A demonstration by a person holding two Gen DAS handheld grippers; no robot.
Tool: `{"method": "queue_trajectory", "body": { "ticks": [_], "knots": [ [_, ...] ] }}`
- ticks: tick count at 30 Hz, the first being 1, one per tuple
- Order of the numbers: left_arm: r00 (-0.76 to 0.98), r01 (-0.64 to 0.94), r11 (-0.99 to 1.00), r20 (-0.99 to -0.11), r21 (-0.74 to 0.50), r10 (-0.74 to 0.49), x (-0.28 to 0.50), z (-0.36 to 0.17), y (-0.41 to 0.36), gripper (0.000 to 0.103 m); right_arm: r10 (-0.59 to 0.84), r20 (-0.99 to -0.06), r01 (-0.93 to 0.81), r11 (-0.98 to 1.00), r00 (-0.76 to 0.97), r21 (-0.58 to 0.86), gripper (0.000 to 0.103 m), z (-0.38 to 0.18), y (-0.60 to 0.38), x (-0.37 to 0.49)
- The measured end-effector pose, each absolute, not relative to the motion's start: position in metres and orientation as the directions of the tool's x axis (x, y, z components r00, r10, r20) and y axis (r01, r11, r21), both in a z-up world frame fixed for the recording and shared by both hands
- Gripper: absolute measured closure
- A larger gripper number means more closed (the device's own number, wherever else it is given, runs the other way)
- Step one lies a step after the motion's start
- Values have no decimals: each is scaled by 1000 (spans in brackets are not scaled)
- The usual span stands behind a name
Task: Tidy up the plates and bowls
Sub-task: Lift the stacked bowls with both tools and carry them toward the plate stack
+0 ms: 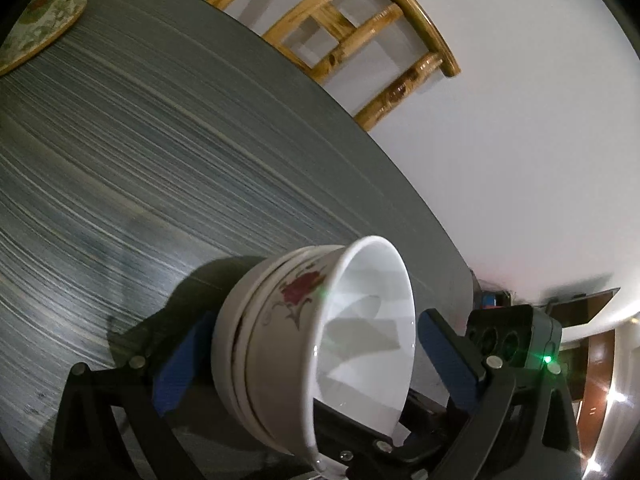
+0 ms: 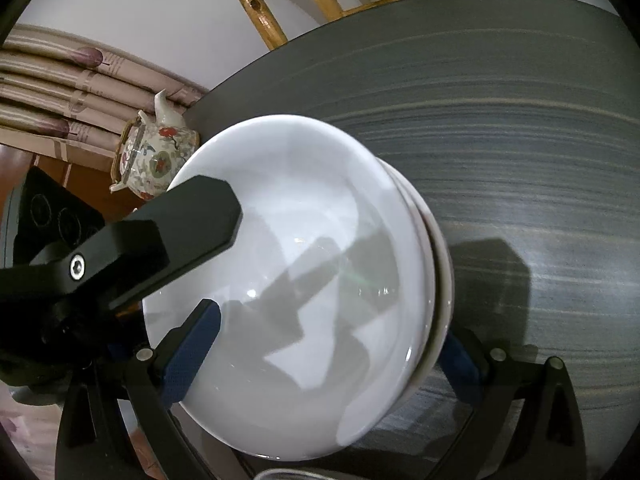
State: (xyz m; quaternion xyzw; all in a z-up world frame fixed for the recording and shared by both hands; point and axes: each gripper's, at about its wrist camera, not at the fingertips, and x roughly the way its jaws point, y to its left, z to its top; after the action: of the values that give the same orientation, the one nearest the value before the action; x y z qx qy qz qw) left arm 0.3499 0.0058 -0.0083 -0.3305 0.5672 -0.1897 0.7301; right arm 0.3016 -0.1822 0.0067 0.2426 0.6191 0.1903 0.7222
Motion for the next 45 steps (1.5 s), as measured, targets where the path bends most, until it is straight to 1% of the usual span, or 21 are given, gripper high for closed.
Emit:
{"method": "queue_trajectory", "body": {
  "ticks": [9,14,17,45],
  "knots": [
    [269,-56,726,-711,-685,-650,340,-6,-12,0,582,-793,20,804,181,594,3,8,-188,294],
    [263,-92,697,-692,-711,-672,337,-16,-8,0,589,-786,16,798,186,602,3,7,-192,290],
    [259,-106,696,-696,-710,-670,339,-18,-11,0,595,-781,12,794,188,608,3,6,-194,289],
    [235,-99,719,-719,-688,-655,350,-15,-24,0,586,-787,18,800,192,600,2,9,-203,279]
  ]
}}
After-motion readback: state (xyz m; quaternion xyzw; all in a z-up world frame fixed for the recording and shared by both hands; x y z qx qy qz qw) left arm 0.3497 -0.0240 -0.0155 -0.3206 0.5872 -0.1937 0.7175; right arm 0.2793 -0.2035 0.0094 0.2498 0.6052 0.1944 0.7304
